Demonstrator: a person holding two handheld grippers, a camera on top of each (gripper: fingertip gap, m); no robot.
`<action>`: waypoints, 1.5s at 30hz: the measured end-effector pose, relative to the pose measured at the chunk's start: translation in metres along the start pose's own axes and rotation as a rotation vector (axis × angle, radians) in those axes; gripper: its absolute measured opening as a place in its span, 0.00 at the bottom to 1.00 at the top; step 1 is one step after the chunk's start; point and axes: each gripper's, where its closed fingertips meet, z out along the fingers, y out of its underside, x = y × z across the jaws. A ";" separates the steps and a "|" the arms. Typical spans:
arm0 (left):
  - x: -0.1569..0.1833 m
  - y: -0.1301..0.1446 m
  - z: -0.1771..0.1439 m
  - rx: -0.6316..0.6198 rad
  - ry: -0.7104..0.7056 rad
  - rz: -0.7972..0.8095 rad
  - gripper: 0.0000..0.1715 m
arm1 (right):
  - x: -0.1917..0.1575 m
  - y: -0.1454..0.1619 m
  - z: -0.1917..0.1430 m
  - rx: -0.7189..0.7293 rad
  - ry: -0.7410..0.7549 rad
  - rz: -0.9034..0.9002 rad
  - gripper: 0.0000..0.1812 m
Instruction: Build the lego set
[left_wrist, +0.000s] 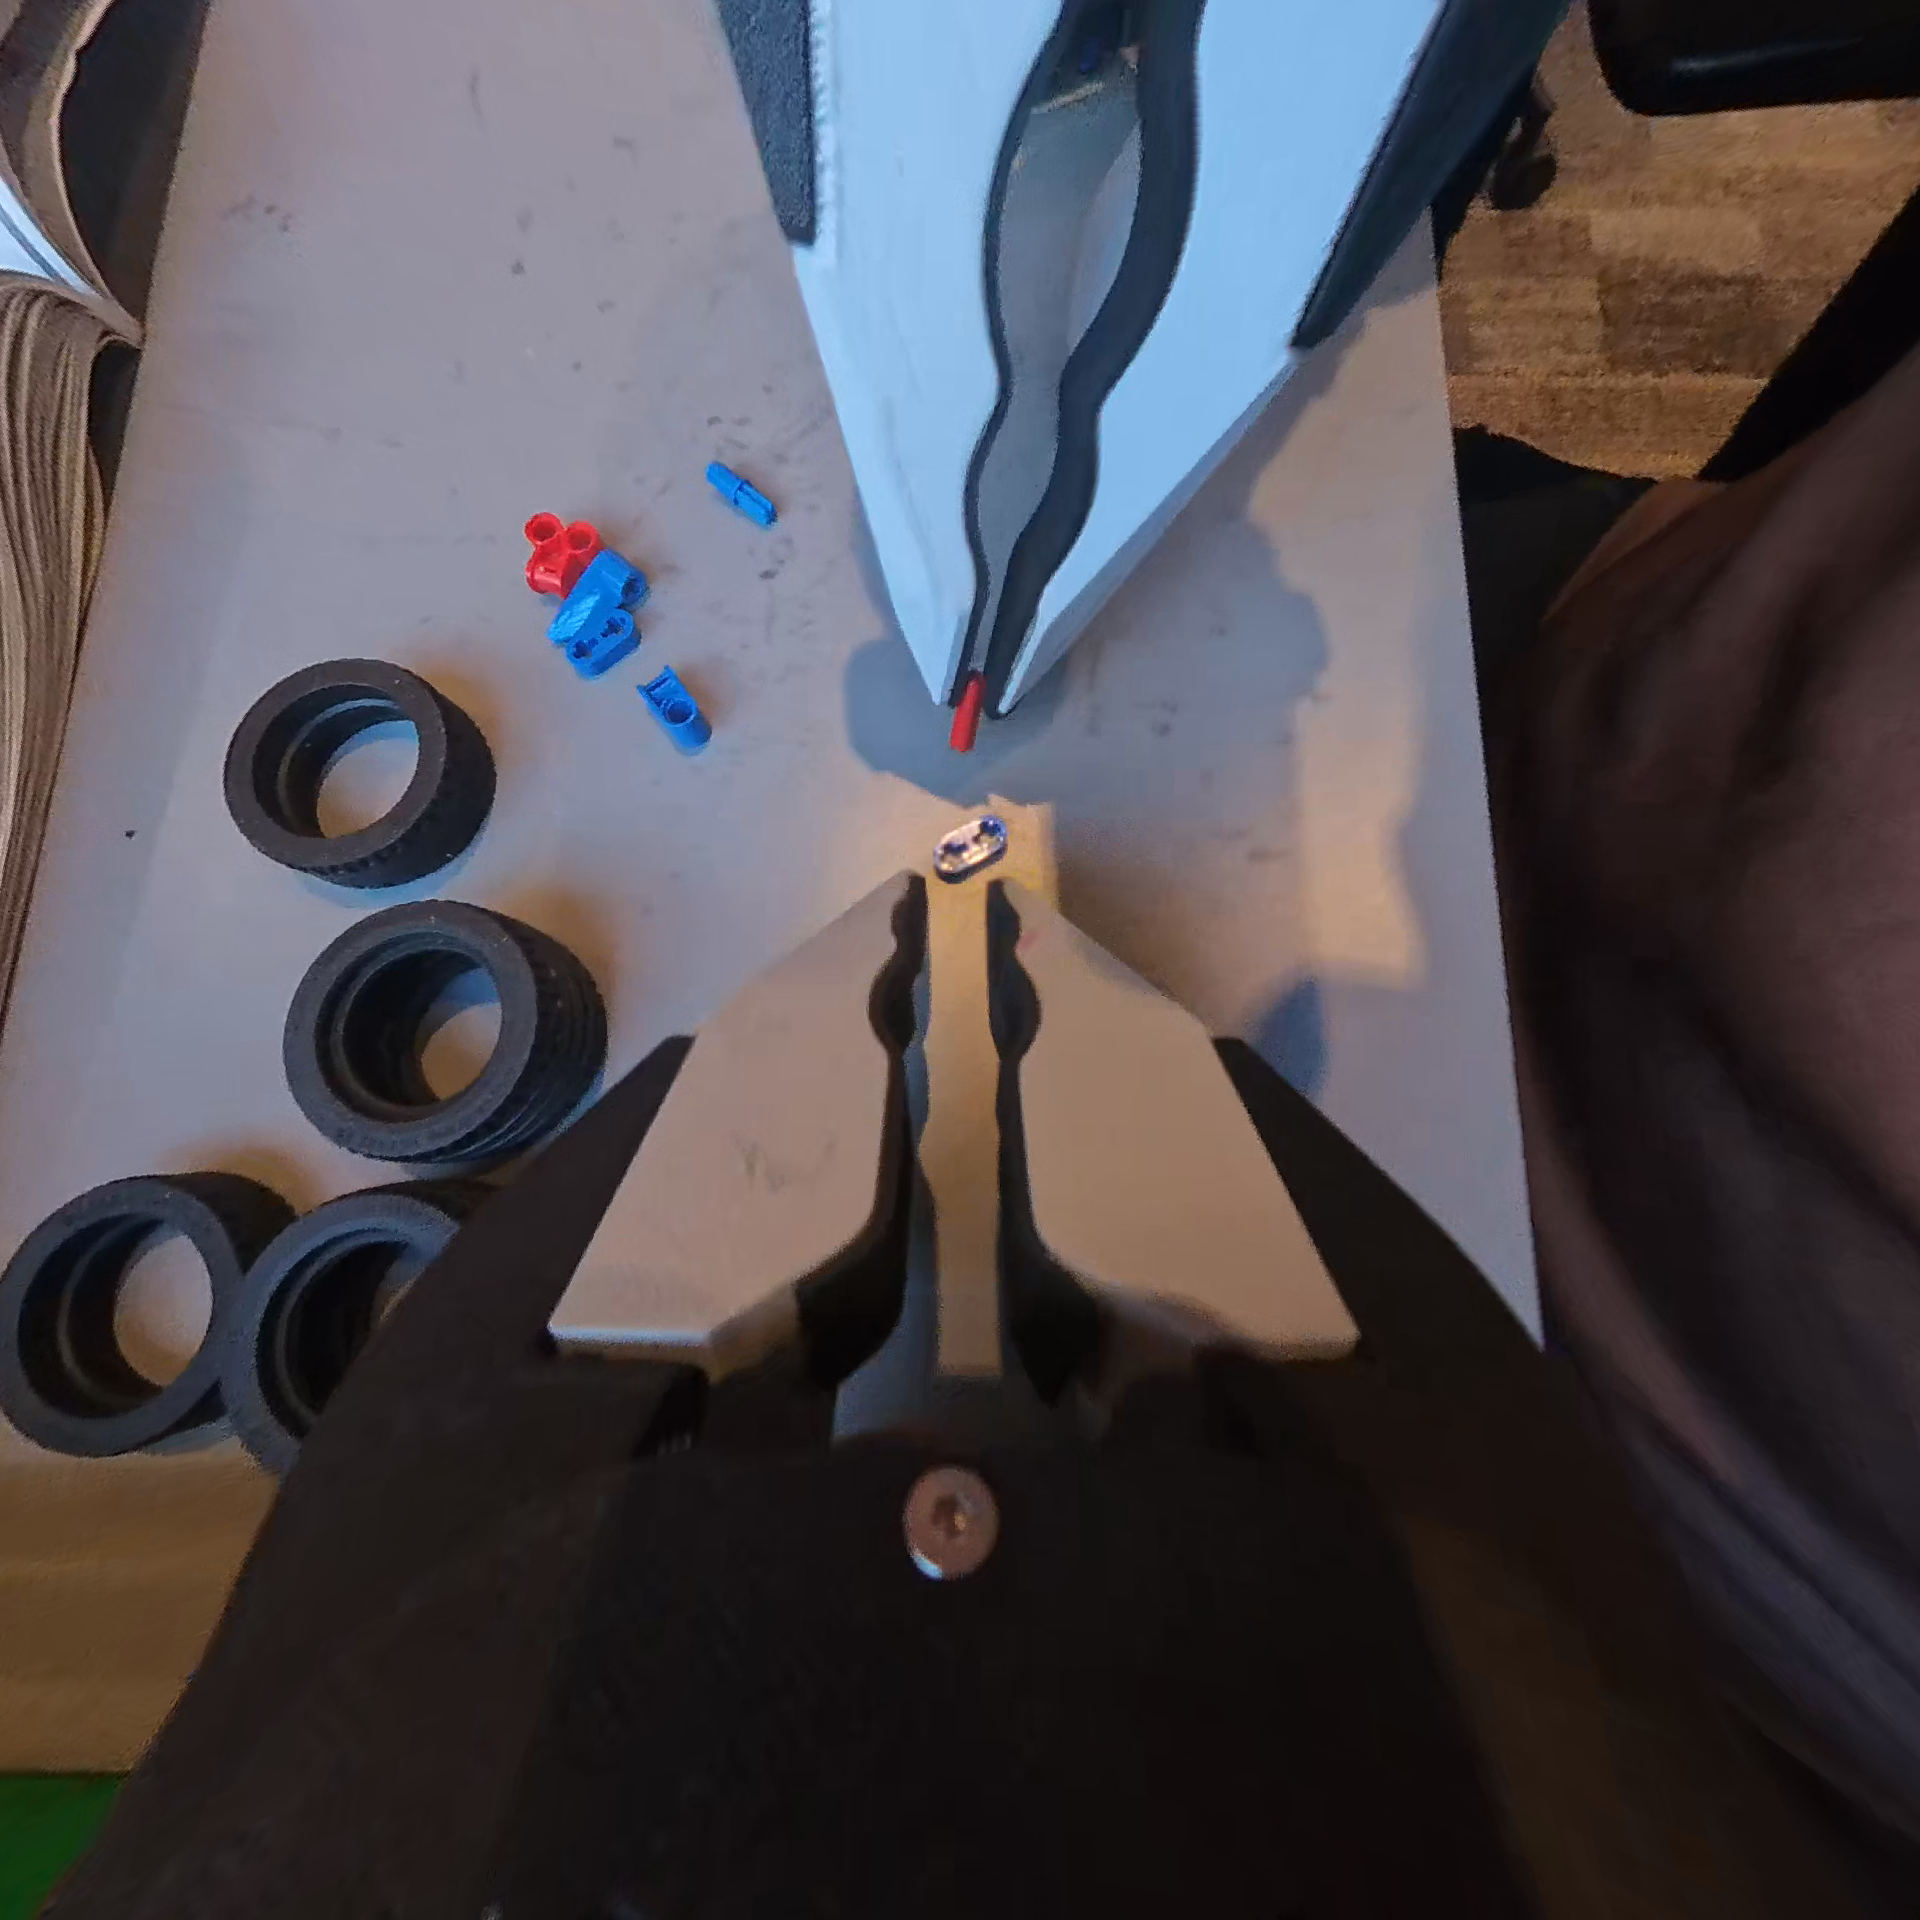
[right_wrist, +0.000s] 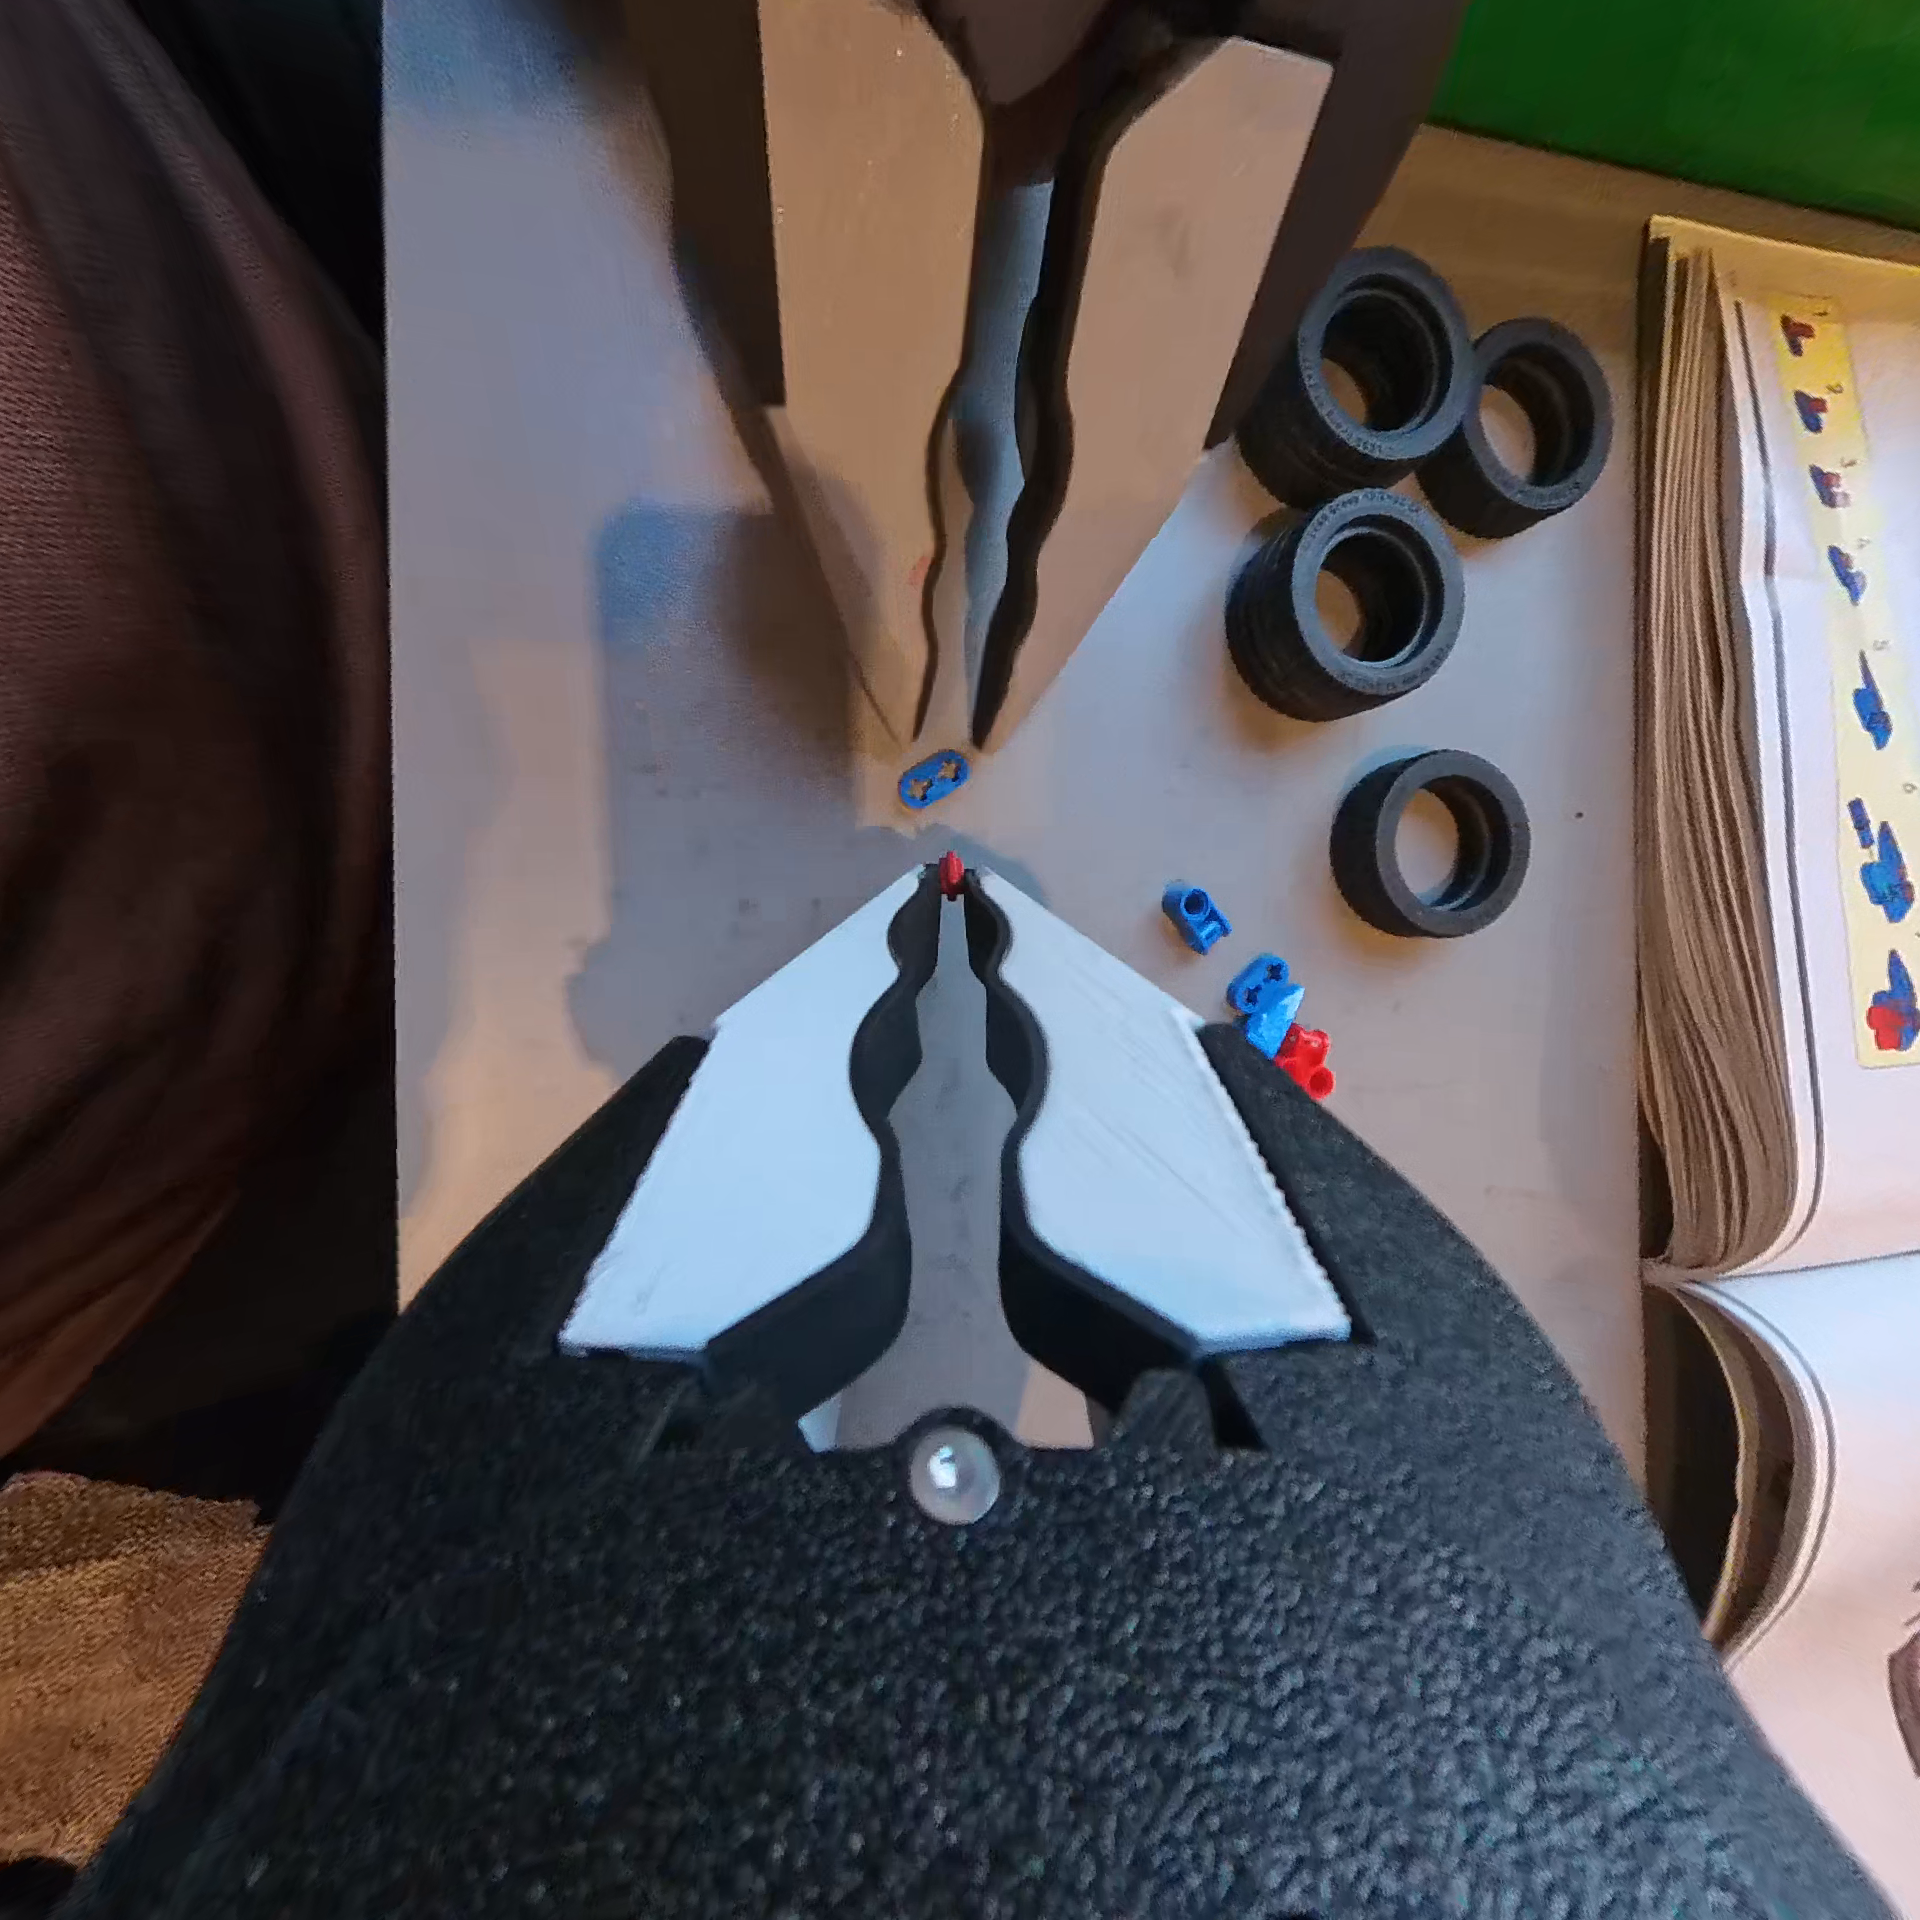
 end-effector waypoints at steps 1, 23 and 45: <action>0.000 0.001 -0.001 -0.004 0.009 0.000 0.03 | 0.000 0.000 -0.001 0.009 0.001 0.010 0.02; 0.004 -0.006 0.007 -0.105 0.114 0.250 0.02 | -0.018 0.007 -0.011 0.103 0.021 0.134 0.02; 0.013 -0.010 0.010 -0.035 0.003 -0.054 0.11 | -0.017 0.002 -0.003 0.123 -0.029 0.310 0.02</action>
